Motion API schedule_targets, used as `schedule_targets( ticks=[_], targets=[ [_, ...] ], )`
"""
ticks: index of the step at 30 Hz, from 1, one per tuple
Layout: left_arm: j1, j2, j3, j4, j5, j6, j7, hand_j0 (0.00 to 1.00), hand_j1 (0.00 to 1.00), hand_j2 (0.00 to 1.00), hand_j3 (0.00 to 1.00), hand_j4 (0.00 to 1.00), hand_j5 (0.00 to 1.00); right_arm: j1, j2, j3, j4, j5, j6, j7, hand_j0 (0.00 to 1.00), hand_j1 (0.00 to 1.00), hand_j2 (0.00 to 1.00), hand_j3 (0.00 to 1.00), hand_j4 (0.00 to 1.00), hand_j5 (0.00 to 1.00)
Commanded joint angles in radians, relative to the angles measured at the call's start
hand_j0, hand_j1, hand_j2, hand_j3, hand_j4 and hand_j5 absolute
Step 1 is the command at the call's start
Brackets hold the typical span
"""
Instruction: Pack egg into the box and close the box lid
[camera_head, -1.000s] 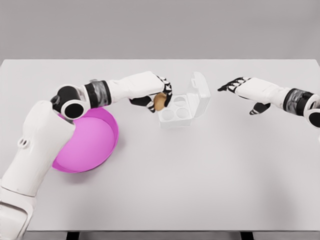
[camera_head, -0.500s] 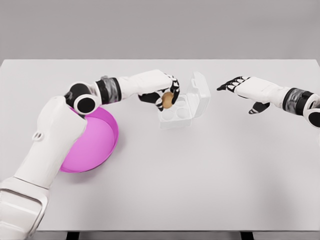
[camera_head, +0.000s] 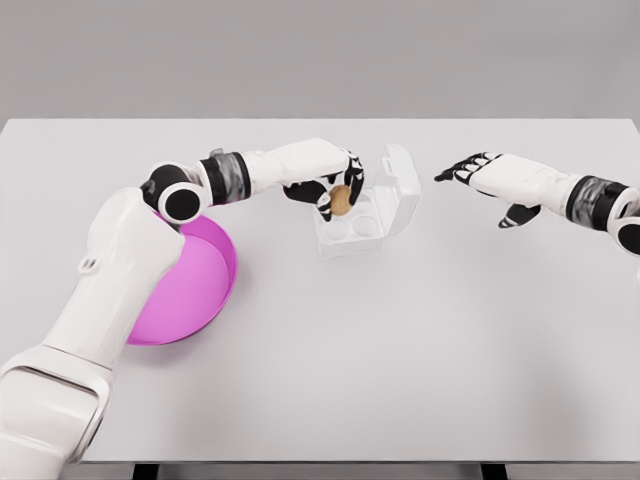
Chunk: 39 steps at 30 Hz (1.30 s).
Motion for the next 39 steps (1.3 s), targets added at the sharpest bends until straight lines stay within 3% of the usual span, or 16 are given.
schedule_targets(
  ticks=[1, 4, 14, 18, 23, 26, 30, 33, 37, 39],
  targets=[
    [0.0, -0.001, 0.004, 0.003, 0.007, 0.003, 0.001, 0.42, 0.42, 0.42, 0.42, 0.42, 0.42, 0.0, -0.001, -0.001, 0.0, -0.004, 0.003, 0.0, 1.0, 1.0, 1.0, 1.0, 1.0, 1.0],
    [0.0, -0.003, 0.016, 0.003, 0.007, 0.003, 0.001, 0.57, 0.57, 0.57, 0.57, 0.57, 0.57, 0.0, -0.002, -0.001, 0.0, -0.006, 0.003, 0.0, 1.0, 1.0, 1.0, 1.0, 1.0, 1.0],
    [0.002, 0.004, 0.015, -0.003, 0.009, 0.003, 0.001, 0.72, 0.72, 0.72, 0.72, 0.72, 0.72, 0.0, -0.001, -0.001, 0.0, -0.006, 0.003, 0.0, 1.0, 1.0, 1.0, 1.0, 1.0, 1.0],
    [0.002, 0.008, 0.015, -0.005, 0.009, 0.003, 0.001, 0.85, 0.85, 0.85, 0.85, 0.85, 0.85, 0.003, -0.004, -0.001, 0.0, -0.006, 0.003, 0.0, 1.0, 1.0, 1.0, 1.0, 1.0, 1.0],
    [0.008, 0.043, 0.018, -0.035, 0.027, 0.003, 0.001, 0.92, 0.92, 0.92, 0.92, 0.92, 0.92, 0.003, -0.013, -0.003, 0.003, -0.01, 0.003, 0.0, 1.0, 1.0, 1.0, 1.0, 1.0, 1.0],
    [0.021, 0.125, 0.021, -0.109, 0.148, 0.003, 0.001, 0.97, 0.97, 0.97, 0.97, 0.97, 0.97, 0.003, -0.007, -0.001, -0.006, -0.01, 0.003, 0.0, 1.0, 1.0, 1.0, 1.0, 1.0, 1.0],
    [0.081, 0.323, 0.019, -0.29, 0.366, 0.003, 0.001, 1.0, 1.0, 1.0, 1.0, 1.0, 1.0, 0.006, -0.001, -0.001, -0.008, -0.012, 0.003, 0.0, 1.0, 1.0, 1.0, 1.0, 1.0, 1.0],
    [0.106, 0.445, 0.022, -0.313, 0.509, 0.003, 0.001, 1.0, 1.0, 1.0, 1.0, 1.0, 1.0, 0.015, 0.002, 0.002, -0.023, -0.01, 0.003, 0.0, 1.0, 1.0, 1.0, 1.0, 1.0, 1.0],
    [0.164, 0.619, 0.033, -0.313, 0.721, 0.003, 0.001, 1.0, 1.0, 1.0, 1.0, 1.0, 1.0, 0.035, 0.004, 0.023, -0.114, -0.012, 0.003, 0.0, 1.0, 1.0, 1.0, 1.0, 1.0, 1.0],
    [0.232, 0.665, 0.093, -0.299, 0.793, 0.003, 0.001, 1.0, 1.0, 1.0, 1.0, 1.0, 1.0, 0.035, 0.005, 0.032, -0.118, -0.013, 0.003, 0.0, 1.0, 1.0, 1.0, 1.0, 1.0, 1.0]
  ],
)
